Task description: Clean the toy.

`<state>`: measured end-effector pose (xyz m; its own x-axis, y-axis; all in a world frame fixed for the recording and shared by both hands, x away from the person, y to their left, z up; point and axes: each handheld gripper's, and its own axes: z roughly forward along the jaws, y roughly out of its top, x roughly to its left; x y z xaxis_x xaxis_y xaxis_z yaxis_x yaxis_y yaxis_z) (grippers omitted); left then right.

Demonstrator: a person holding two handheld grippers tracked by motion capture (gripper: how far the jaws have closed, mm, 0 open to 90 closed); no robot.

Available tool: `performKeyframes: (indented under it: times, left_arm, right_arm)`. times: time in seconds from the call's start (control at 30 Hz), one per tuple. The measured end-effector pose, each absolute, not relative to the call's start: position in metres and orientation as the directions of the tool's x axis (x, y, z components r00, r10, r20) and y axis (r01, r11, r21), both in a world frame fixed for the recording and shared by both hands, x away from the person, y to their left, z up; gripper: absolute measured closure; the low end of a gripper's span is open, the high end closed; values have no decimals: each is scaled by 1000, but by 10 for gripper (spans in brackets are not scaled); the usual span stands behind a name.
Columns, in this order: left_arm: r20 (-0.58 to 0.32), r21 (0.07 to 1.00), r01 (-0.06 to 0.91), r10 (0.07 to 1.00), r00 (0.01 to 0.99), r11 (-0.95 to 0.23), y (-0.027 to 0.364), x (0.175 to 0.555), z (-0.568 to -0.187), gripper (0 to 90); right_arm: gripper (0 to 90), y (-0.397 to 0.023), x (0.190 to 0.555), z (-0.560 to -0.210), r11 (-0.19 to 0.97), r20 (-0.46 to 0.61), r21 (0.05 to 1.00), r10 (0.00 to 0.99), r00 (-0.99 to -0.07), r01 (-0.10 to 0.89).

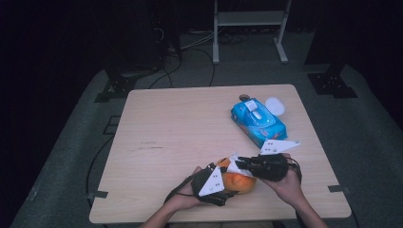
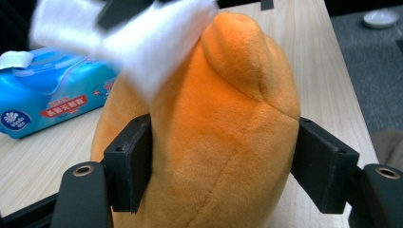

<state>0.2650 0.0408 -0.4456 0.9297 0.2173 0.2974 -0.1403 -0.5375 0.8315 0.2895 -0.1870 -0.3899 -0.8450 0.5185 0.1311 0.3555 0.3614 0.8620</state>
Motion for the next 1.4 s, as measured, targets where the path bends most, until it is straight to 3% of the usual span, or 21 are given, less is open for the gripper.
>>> performKeyframes:
  times: [0.13,0.3,0.57,0.8,1.03,1.2,1.4]
  left_arm:
    - [283,838,-131,218,934,-529,42,266,-445,294]
    - [301,830,-155,196,933,-536,41,264,-446,294]
    - [262,850,-122,211,942,-513,46,269,-447,294]
    - [223,867,-79,242,944,-492,48,274,-446,294]
    - [43,917,108,362,931,-385,54,289,-447,290]
    - [37,914,126,390,920,-385,52,288,-446,278]
    - [5,905,171,412,911,-390,45,289,-442,266]
  right_arm:
    - [805,-189,294,-392,370,117,855,544,-831,363]
    - [805,-214,313,-407,337,154,827,635,-757,451]
    - [805,-210,307,-401,308,209,838,582,-786,451]
    - [806,-220,309,-401,297,215,832,608,-765,469]
    - [806,-206,293,-384,304,219,860,504,-835,410]
    - [803,-191,284,-379,367,103,870,516,-850,329]
    - [805,-182,277,-379,360,71,885,524,-849,296]
